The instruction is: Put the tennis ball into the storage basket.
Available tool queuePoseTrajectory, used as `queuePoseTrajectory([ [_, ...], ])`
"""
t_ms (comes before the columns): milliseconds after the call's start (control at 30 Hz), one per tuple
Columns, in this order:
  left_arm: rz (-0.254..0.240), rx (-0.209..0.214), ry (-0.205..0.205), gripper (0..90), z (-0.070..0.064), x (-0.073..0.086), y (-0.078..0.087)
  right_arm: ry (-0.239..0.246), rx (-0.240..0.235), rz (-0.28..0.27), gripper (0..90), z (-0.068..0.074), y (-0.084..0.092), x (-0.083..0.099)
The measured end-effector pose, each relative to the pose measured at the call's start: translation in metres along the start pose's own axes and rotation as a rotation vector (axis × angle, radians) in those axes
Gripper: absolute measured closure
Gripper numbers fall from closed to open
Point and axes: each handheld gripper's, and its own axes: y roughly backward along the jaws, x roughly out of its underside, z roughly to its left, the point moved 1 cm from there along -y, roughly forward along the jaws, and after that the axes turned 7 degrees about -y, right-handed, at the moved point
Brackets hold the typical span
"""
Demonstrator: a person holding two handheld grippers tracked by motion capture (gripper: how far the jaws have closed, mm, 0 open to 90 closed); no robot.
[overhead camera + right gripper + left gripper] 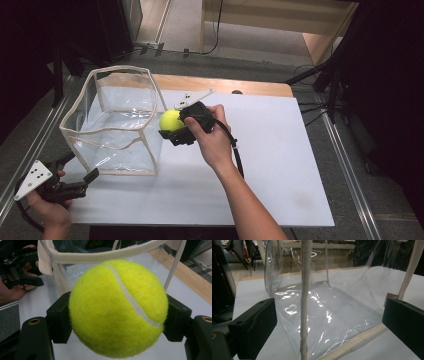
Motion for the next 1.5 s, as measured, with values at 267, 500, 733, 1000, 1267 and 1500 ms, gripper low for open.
queuePoseTrajectory([
  [267,0.001,-0.003,0.002,0.0,0.000,0.000,0.000,0.011,-0.001,-0.012,23.5,0.000,0.005,-0.013],
  [500,0.002,0.000,0.002,0.0,0.000,0.000,0.000,0.014,-0.011,-0.013,23.5,-0.001,0.008,-0.021],
  [733,0.002,-0.001,0.002,0.0,0.000,0.000,0.000,0.024,-0.014,-0.014,23.5,0.001,0.009,-0.031],
  [1000,0.001,0.003,0.001,0.0,0.000,0.000,0.000,0.035,-0.013,-0.015,23.5,0.002,0.009,-0.039],
  [1267,-0.001,0.005,0.003,0.0,0.001,0.000,0.000,0.044,-0.016,-0.018,23.5,0.004,0.009,-0.050],
  [1500,-0.005,0.005,0.005,0.0,0.001,0.000,0.000,0.053,-0.015,-0.017,23.5,0.005,0.006,-0.057],
])
